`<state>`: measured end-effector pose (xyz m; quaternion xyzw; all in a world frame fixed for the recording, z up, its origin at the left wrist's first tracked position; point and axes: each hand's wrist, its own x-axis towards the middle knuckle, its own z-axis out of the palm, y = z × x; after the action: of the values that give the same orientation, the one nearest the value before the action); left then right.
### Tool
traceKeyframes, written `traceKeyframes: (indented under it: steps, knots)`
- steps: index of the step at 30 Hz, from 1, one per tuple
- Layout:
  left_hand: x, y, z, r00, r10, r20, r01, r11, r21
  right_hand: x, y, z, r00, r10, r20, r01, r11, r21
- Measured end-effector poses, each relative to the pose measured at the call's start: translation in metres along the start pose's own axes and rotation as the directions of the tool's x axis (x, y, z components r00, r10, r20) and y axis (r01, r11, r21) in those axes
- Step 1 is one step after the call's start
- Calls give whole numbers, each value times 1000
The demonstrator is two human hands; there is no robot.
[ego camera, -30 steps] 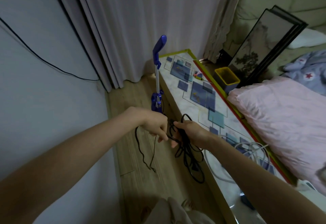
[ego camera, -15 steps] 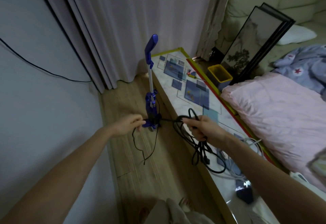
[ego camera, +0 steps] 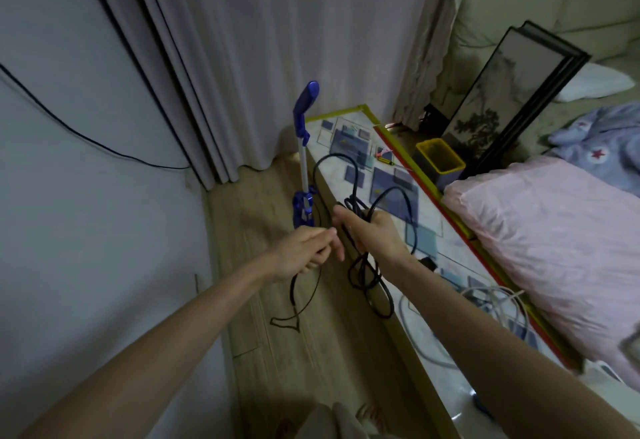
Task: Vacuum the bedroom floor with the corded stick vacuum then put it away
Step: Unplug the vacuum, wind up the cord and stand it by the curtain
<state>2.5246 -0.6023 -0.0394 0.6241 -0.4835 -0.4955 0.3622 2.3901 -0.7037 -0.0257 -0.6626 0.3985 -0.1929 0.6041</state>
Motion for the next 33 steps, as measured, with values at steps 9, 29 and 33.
traceKeyframes:
  steps: [9,29,33]
  knots:
    - [-11,-9,4,998,-55,-6,54,989,-140,12,-11,18,997,71,0,-70,993,94]
    - [-8,14,-13,983,21,184,-161,583,796,15,22,-3,968,248,47,-243,965,-95]
    - [6,27,-9,985,78,152,-162,702,693,-3,15,16,979,158,127,-141,981,-136]
